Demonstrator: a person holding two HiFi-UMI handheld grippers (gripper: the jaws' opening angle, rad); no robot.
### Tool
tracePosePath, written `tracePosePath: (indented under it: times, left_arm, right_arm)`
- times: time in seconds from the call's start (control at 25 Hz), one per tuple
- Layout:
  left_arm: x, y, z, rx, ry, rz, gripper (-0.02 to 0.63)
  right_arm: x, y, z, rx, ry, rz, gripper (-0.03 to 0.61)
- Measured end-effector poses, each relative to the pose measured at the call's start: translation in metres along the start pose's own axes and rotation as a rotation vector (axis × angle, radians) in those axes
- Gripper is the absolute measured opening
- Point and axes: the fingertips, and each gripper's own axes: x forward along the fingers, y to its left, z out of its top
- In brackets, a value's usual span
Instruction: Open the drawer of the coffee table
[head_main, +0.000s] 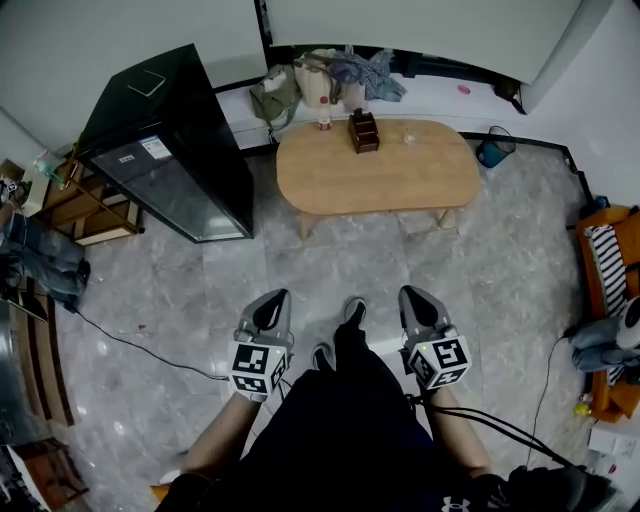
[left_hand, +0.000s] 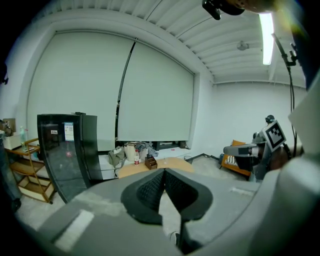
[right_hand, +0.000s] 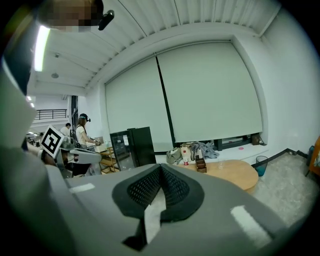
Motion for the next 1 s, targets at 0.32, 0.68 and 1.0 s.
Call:
tracePosePath:
  times: [0.32,0.68,1.0]
  left_arm:
    - [0.05,0.028,0.019,0.001,0.05,0.04,0.002]
    - [0.13,0.037,0.055,0.039,0.051,0.052,0.002]
    - [0.163,0.056,0.056,0.014,0.092,0.083,0.002]
  right_arm:
    - [0.065,-0.034,0.024,0.003,0.001,0.048,0.003]
    - [0.133,-0.098,0.046,0.012,0.019,0.062,0.003]
    - [0.17,-0.13,0.04,0.03,0.046,0.059,0.003]
